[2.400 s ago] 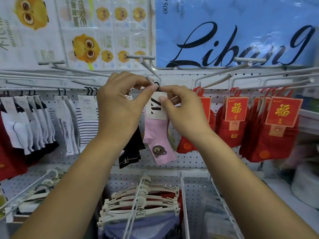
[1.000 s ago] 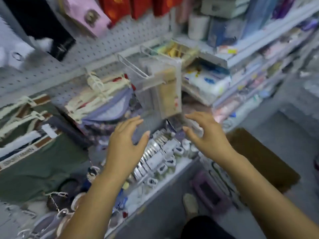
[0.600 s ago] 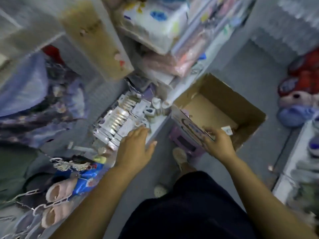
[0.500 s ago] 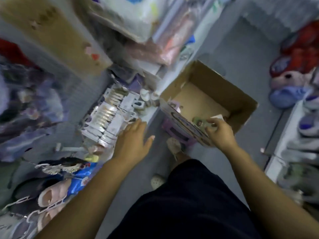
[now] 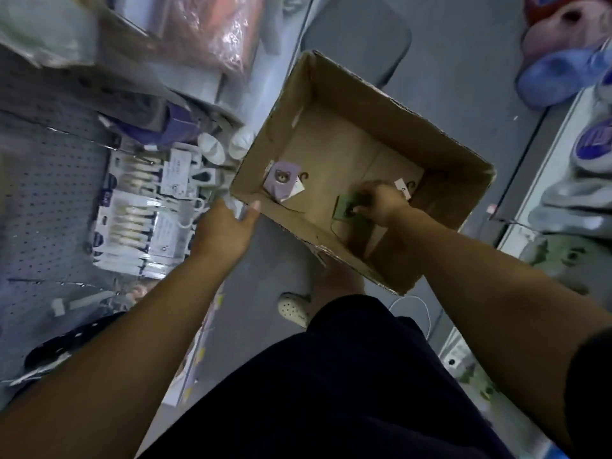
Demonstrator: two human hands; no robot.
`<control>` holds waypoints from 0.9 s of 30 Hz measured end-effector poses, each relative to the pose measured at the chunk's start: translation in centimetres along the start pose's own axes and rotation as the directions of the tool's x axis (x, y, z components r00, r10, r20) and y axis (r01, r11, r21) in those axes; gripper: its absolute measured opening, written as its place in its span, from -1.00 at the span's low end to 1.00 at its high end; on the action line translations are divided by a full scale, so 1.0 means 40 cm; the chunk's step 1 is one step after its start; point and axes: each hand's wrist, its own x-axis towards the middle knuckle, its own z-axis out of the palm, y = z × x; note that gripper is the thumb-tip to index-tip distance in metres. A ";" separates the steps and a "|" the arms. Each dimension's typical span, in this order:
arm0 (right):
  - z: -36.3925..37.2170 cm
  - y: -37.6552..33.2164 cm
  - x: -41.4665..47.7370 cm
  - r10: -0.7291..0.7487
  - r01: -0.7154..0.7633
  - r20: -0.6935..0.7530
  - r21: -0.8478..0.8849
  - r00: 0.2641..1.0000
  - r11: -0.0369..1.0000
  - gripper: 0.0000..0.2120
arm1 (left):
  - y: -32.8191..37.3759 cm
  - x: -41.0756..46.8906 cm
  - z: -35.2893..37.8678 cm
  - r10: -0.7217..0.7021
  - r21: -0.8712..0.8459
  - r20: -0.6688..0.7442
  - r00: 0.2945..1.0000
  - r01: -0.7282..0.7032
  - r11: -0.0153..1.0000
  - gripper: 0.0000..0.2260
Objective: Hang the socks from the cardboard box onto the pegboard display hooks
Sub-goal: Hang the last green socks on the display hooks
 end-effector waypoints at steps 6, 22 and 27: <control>0.072 0.027 0.120 0.044 -0.034 0.037 -0.236 0.998 0.971 -0.63 | -0.002 0.065 0.038 0.036 -0.136 0.026 0.999 -0.032 0.990 -0.69; 0.113 -0.263 0.281 -0.045 0.096 -0.120 0.467 0.992 0.879 -0.86 | -0.002 0.118 -0.023 0.116 -0.163 -0.074 0.990 -0.127 0.978 -0.83; 0.148 -0.300 0.329 0.062 -0.027 -0.055 0.490 0.997 0.872 -0.92 | -0.018 0.145 -0.045 0.176 -0.156 -0.020 0.984 -0.177 0.972 -0.82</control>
